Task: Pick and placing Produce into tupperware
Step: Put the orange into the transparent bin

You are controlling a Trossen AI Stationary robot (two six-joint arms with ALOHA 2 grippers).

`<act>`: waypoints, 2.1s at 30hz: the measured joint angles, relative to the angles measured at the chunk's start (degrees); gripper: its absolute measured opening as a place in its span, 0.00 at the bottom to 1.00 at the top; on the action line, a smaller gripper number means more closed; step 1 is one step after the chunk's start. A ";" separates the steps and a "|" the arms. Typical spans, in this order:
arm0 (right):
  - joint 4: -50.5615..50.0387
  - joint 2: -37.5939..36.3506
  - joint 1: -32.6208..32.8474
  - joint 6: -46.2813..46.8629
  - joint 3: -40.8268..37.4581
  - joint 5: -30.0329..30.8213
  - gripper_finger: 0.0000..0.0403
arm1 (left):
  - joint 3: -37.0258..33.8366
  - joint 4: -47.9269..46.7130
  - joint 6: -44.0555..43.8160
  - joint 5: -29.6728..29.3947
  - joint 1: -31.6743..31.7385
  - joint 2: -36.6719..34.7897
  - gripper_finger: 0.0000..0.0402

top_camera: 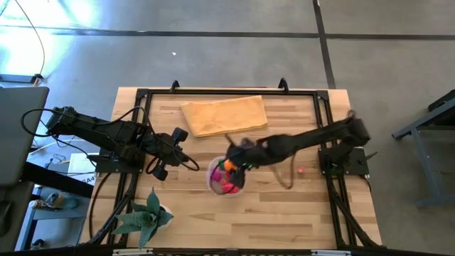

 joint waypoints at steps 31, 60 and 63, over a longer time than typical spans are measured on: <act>6.77 17.13 -2.54 -9.88 0.02 -7.70 0.61 | -0.01 -0.02 0.01 0.00 0.01 0.00 0.01; 5.84 17.06 -2.11 -9.36 0.02 -5.29 0.70 | 0.01 -0.01 0.01 0.00 0.02 -0.01 0.01; 5.24 16.75 -2.10 -9.34 0.91 -6.47 0.70 | -0.01 -0.02 0.01 0.00 -0.01 0.00 0.01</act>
